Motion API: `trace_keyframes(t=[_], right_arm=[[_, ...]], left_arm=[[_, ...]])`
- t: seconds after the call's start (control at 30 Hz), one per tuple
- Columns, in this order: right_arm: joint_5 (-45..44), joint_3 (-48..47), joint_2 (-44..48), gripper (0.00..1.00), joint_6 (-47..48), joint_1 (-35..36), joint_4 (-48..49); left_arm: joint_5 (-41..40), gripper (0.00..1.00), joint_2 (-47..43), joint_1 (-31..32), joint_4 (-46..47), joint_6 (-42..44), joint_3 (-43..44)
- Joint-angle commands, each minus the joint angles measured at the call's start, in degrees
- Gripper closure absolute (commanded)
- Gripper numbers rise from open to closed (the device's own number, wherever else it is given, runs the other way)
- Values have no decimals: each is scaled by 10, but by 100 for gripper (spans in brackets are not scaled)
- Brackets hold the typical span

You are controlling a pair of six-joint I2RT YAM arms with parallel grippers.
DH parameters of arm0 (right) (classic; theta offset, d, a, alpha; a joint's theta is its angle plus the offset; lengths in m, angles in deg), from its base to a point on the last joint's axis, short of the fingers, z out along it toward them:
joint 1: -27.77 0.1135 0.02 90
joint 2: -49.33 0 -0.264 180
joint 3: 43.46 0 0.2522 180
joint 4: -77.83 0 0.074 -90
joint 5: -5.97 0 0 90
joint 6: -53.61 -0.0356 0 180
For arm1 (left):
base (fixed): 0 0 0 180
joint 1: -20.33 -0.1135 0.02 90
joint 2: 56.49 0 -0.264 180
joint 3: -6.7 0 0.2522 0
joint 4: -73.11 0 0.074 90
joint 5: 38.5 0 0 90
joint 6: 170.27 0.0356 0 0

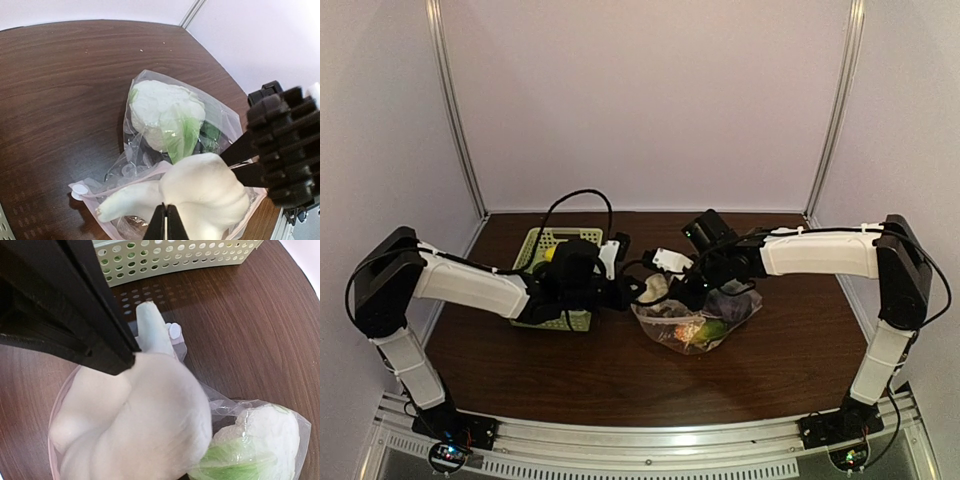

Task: Open the zip-top bag and remove the fake food
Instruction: Place the fake vegetable in the bin.

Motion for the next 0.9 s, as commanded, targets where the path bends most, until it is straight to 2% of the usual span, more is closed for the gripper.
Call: trace_keyframes(t=[0.0,0.2,0.5,0.87], right_arm=[[-10,-7,8,100,-2,0,-13],[-15,-7,18,100,3,-4,-14],[-16,-3,29,100,7,-4,-11],[-14,1,33,100,10,-4,-11]], left_arm=[[5,100,-42,-5,8,12,6],[-27,100,-94,-14,-42,29,-1],[-75,100,-146,-75,-147,38,-10],[-165,100,-172,-140,-327,67,20]])
